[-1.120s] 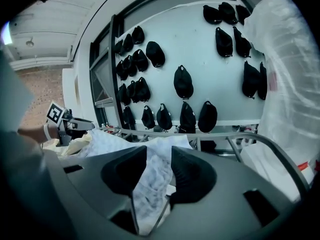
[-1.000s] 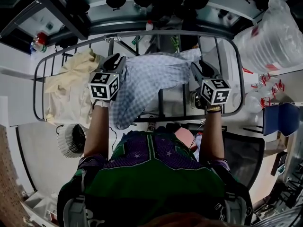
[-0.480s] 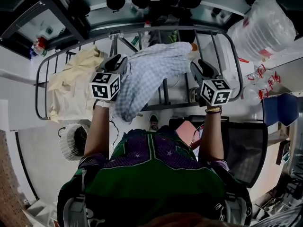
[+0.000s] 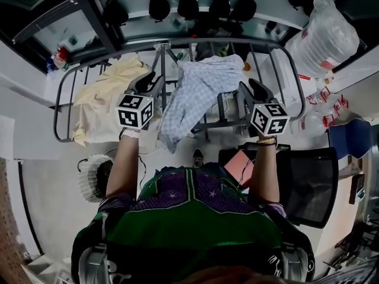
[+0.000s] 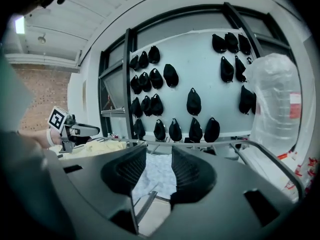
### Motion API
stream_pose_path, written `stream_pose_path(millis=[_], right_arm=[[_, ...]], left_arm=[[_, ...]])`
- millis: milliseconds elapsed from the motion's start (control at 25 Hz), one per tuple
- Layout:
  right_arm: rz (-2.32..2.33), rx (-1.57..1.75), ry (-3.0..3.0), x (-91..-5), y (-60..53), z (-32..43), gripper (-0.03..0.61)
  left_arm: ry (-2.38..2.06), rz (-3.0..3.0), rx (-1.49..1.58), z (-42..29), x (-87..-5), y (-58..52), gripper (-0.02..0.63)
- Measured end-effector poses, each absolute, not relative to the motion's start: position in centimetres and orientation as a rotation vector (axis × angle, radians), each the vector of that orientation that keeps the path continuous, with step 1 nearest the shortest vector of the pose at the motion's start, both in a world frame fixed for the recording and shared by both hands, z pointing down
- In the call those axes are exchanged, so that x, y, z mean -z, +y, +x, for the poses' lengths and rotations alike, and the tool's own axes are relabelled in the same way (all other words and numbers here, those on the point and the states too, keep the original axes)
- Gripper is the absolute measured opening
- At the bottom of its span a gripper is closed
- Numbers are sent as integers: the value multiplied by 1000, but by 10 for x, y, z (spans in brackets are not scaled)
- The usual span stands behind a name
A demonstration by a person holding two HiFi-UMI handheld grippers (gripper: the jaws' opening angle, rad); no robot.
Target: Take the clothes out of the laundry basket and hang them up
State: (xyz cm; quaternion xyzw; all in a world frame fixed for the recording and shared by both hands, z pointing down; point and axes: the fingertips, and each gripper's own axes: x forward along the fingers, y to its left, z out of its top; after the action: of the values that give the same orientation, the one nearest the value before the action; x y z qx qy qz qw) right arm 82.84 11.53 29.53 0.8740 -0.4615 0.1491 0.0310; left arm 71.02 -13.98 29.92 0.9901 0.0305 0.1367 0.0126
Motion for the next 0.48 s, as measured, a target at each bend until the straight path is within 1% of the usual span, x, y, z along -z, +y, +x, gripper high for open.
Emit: stream_pose_path(millis=[480], right_arm=[[2745,-278,-1404,-243,93,705,144]], left_arm=[[66,3084,-228,568,-252,-168,123]])
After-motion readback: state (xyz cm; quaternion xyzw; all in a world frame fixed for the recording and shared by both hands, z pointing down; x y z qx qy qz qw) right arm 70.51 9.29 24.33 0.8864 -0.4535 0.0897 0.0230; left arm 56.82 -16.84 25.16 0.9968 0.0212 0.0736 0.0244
